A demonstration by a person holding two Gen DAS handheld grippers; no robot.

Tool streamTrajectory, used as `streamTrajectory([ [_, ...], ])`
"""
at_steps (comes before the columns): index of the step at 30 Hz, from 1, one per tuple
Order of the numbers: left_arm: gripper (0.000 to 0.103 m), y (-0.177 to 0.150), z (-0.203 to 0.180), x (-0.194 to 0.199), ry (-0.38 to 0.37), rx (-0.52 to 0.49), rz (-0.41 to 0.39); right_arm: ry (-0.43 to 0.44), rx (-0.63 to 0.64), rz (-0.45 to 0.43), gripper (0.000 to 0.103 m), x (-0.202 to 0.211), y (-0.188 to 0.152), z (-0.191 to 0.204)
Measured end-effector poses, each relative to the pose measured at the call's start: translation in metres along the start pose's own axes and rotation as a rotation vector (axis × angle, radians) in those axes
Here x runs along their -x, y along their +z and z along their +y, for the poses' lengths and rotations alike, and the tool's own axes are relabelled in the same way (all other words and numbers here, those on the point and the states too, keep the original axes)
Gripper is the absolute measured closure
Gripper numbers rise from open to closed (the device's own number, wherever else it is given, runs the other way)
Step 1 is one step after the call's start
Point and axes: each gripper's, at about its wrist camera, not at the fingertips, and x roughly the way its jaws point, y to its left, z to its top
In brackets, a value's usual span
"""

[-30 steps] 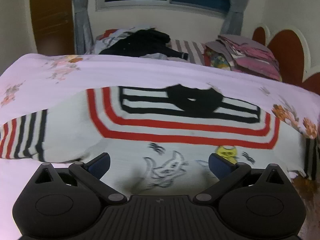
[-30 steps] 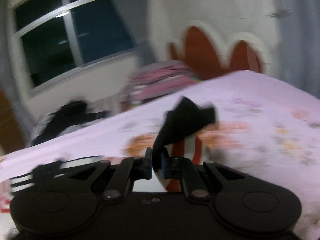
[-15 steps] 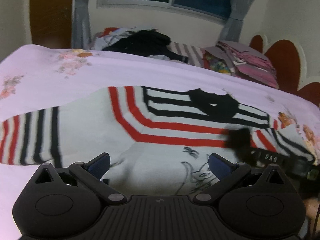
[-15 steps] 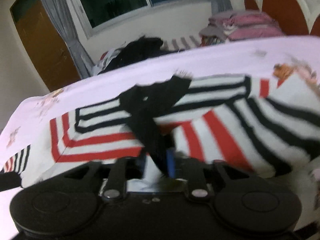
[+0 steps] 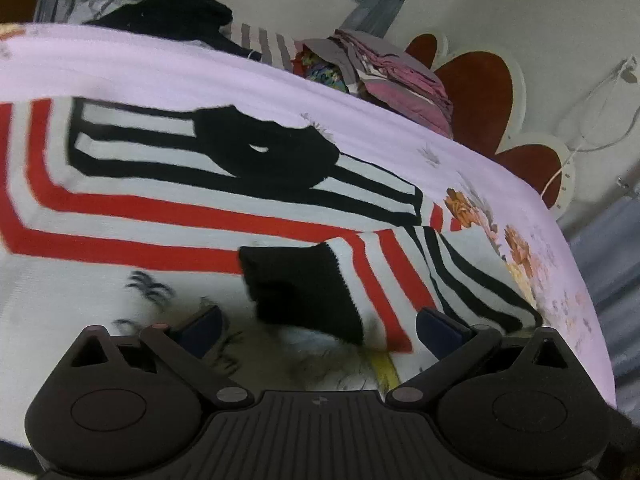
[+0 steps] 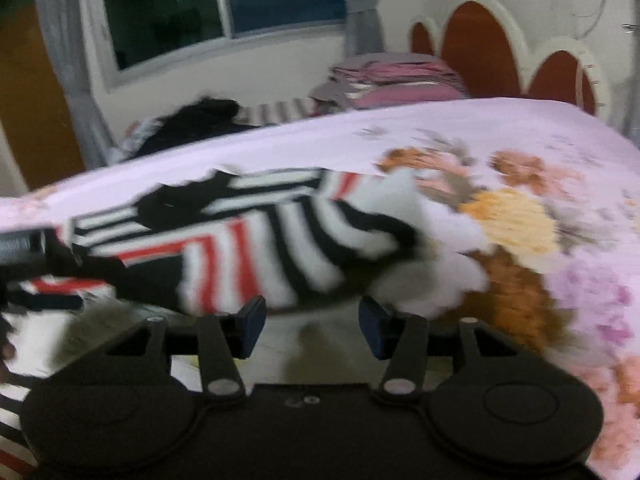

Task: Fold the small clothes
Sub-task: 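Carry the held sleeve across the sweater body with the right tool and release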

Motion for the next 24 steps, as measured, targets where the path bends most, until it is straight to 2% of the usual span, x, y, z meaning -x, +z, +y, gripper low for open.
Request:
streamTrajectory([
  [2,0.001,0.001,-0.001,-0.010,-0.010,0.029,-0.006,-0.019,-0.029,0.016,0.051,-0.006,-0.002,-0.012],
  [4,0.028,-0.002,-0.004,-0.016,-0.011,0.034,-0.025,-0.044,-0.044,0.022,0.051,-0.011,-0.006,-0.020],
  [5,0.051,-0.004,-0.005,-0.020,-0.022,0.021,-0.009,-0.048,-0.053,0.026,0.051,-0.015,-0.006,-0.024],
  [6,0.056,-0.005,-0.007,-0.024,-0.021,0.019,0.007,-0.050,-0.059,0.026,0.051,-0.018,-0.005,-0.027],
  [7,0.056,-0.007,-0.007,-0.025,-0.017,0.021,0.001,-0.058,-0.063,0.028,0.051,-0.022,-0.004,-0.029],
  [8,0.062,-0.008,-0.008,-0.025,-0.015,0.018,-0.007,-0.063,-0.061,0.030,0.051,-0.025,-0.003,-0.030],
  [9,0.080,-0.007,-0.009,-0.024,-0.011,0.009,-0.014,-0.064,-0.062,0.031,0.051,-0.027,-0.001,-0.031],
  [10,0.091,-0.006,-0.009,-0.025,-0.024,0.007,-0.011,-0.063,-0.065,0.035,0.050,-0.031,0.000,-0.032],
  [11,0.097,-0.004,-0.009,-0.023,-0.035,0.011,-0.012,-0.063,-0.068,0.045,0.050,-0.037,0.001,-0.033],
  [14,0.097,0.007,-0.012,-0.007,-0.073,0.014,-0.078,-0.048,-0.082,0.058,0.050,-0.048,0.004,-0.032],
  [16,0.097,0.018,-0.010,0.011,-0.093,0.022,-0.140,-0.038,-0.075,0.067,0.055,-0.056,0.006,-0.028],
  [18,0.098,0.028,-0.004,0.034,-0.089,0.019,-0.210,-0.036,-0.071,0.070,0.078,-0.062,0.007,-0.025],
  [21,0.098,0.036,0.023,0.056,-0.029,0.034,-0.267,-0.041,-0.079,0.066,0.080,-0.067,0.011,-0.023],
  [24,0.098,0.034,0.055,0.059,0.063,0.044,-0.254,-0.028,-0.076,0.057,0.083,-0.066,0.012,-0.021],
])
